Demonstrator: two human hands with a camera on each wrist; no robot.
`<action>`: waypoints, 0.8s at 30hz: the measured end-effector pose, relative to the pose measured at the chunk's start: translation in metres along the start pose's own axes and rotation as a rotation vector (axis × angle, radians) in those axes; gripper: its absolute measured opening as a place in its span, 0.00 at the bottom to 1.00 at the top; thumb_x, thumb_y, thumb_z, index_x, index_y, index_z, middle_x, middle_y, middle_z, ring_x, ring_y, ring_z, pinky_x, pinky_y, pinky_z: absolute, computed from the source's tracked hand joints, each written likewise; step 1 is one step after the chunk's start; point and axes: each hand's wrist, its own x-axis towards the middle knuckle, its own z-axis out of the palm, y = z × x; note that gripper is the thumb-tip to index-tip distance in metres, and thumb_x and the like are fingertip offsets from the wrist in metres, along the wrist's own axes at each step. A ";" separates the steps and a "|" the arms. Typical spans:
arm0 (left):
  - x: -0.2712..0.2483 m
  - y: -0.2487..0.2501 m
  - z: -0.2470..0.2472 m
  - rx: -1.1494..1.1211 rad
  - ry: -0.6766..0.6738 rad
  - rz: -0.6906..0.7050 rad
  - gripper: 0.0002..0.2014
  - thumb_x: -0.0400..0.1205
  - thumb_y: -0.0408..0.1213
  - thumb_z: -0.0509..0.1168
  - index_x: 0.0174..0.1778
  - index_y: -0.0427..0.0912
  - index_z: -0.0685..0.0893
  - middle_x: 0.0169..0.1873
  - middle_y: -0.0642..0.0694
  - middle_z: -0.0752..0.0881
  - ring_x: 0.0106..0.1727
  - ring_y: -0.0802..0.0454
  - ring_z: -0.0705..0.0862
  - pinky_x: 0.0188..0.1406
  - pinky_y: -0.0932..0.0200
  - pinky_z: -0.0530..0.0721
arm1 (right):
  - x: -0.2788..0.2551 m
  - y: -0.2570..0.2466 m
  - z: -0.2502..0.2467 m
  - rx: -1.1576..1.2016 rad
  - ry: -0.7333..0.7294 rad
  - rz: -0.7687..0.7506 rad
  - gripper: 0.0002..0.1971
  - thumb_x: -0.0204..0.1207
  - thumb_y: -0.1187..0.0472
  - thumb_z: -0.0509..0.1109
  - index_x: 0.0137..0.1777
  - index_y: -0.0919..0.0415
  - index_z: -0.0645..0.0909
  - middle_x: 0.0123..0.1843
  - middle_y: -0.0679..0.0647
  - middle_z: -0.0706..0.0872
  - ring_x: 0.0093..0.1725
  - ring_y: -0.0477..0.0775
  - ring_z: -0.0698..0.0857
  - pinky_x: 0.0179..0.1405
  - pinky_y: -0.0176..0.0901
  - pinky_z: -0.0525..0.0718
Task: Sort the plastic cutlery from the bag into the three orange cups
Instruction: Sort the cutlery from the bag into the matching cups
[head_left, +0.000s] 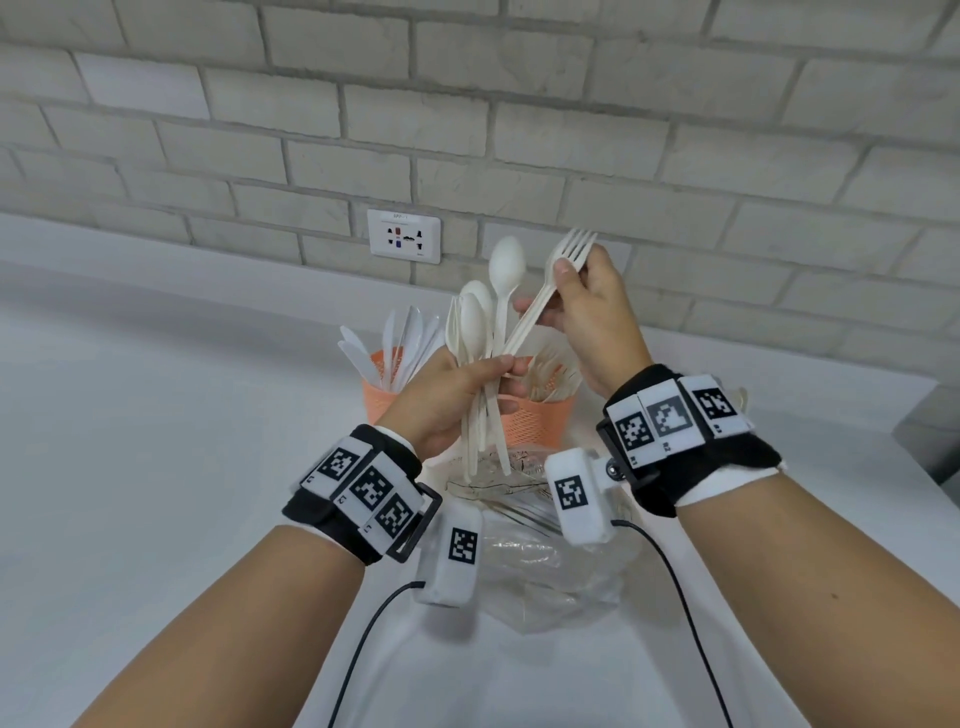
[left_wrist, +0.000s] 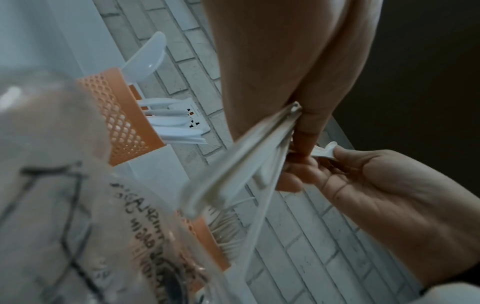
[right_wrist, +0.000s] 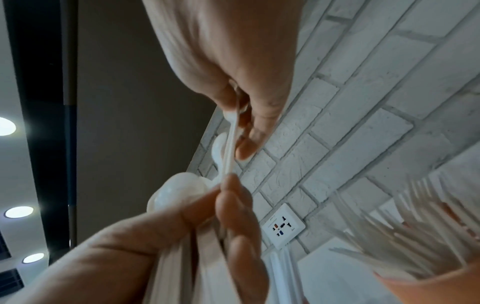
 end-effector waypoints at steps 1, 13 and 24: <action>0.000 0.000 0.001 0.004 0.011 0.007 0.07 0.83 0.27 0.60 0.41 0.33 0.82 0.28 0.46 0.84 0.28 0.57 0.84 0.31 0.63 0.87 | 0.000 -0.001 0.000 0.042 0.051 -0.023 0.06 0.86 0.64 0.50 0.57 0.61 0.67 0.42 0.49 0.77 0.35 0.52 0.87 0.43 0.48 0.90; 0.006 -0.008 0.006 0.395 0.344 0.185 0.10 0.81 0.23 0.56 0.42 0.42 0.76 0.29 0.50 0.77 0.26 0.56 0.76 0.22 0.65 0.77 | -0.037 0.006 0.025 -0.412 -0.260 -0.158 0.16 0.66 0.57 0.79 0.41 0.69 0.80 0.32 0.51 0.80 0.29 0.45 0.76 0.29 0.33 0.76; -0.009 -0.010 0.010 0.384 0.188 0.257 0.28 0.77 0.21 0.62 0.72 0.40 0.63 0.49 0.52 0.81 0.51 0.60 0.82 0.53 0.62 0.83 | -0.035 0.020 0.027 -0.439 -0.083 -0.048 0.11 0.76 0.61 0.67 0.47 0.72 0.80 0.42 0.65 0.87 0.37 0.58 0.83 0.39 0.49 0.82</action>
